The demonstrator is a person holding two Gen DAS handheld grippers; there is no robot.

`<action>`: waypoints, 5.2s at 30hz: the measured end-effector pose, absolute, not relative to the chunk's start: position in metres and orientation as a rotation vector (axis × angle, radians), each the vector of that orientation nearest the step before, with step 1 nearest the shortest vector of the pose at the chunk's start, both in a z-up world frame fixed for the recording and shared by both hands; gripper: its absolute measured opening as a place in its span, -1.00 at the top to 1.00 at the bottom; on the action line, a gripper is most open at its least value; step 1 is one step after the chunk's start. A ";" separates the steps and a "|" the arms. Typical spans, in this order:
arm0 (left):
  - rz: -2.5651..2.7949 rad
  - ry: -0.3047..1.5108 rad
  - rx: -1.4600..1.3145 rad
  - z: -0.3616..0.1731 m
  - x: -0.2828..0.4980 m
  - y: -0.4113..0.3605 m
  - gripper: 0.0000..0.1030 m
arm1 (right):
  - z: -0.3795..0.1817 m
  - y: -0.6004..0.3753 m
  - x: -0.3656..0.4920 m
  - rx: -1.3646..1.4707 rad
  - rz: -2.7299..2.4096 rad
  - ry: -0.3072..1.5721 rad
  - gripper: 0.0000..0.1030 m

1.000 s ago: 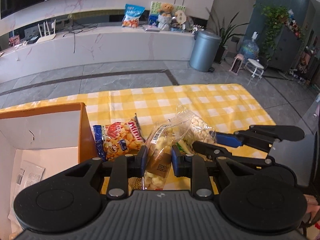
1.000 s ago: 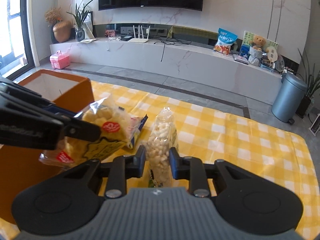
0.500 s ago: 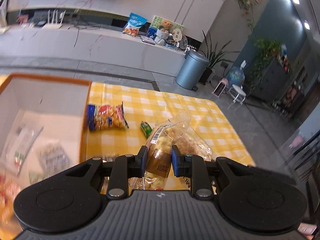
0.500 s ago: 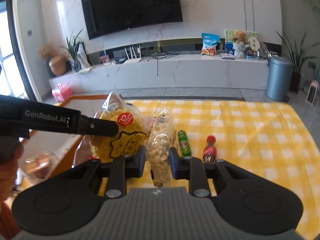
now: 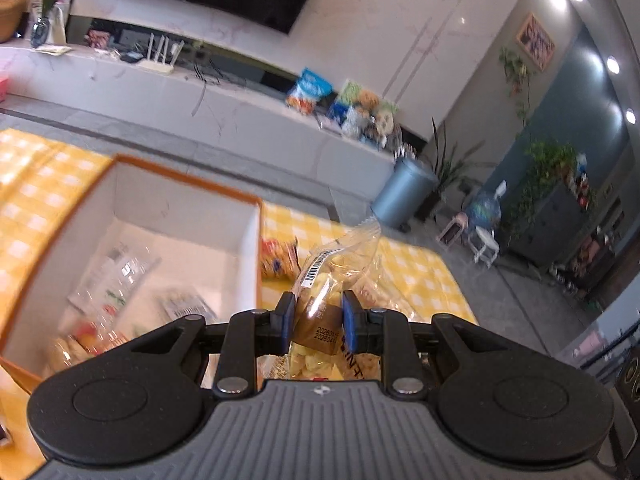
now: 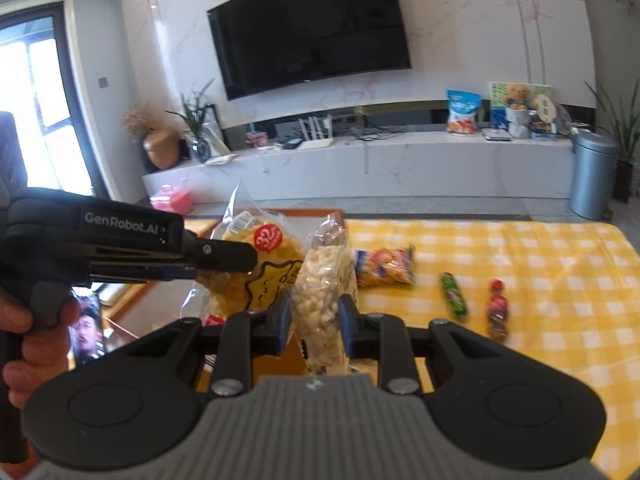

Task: Organize snacks
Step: 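Carry both held bags over the box and lower them inside, then open both grippers to release the bags into the box, then move both grippers back toward the cola bottle and green tube, then grasp the red-capped cola bottle with the right gripper, then grasp the green tube snack with the left gripper while the right holds the bottle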

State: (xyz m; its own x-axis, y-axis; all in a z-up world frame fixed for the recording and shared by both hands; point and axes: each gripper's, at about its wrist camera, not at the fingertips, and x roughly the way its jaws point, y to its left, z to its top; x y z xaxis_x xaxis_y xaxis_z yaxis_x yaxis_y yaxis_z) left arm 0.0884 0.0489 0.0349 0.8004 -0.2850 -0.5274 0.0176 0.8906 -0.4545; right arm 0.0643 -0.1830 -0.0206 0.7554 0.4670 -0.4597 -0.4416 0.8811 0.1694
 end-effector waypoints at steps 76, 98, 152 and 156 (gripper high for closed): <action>-0.046 0.568 -0.323 -0.005 0.142 0.091 -0.56 | -0.043 -0.059 0.167 -0.346 0.439 0.468 -0.28; -0.345 0.655 -0.189 -0.006 0.118 -0.039 -0.46 | -0.047 -0.220 0.120 -0.104 0.148 0.442 -0.34; -0.140 0.977 -0.286 -0.117 0.298 -0.085 -0.02 | -0.151 -0.269 0.294 0.137 0.096 0.845 0.43; -0.131 0.980 -0.245 -0.116 0.299 -0.092 -0.16 | -0.150 -0.269 0.293 0.104 0.085 0.859 0.44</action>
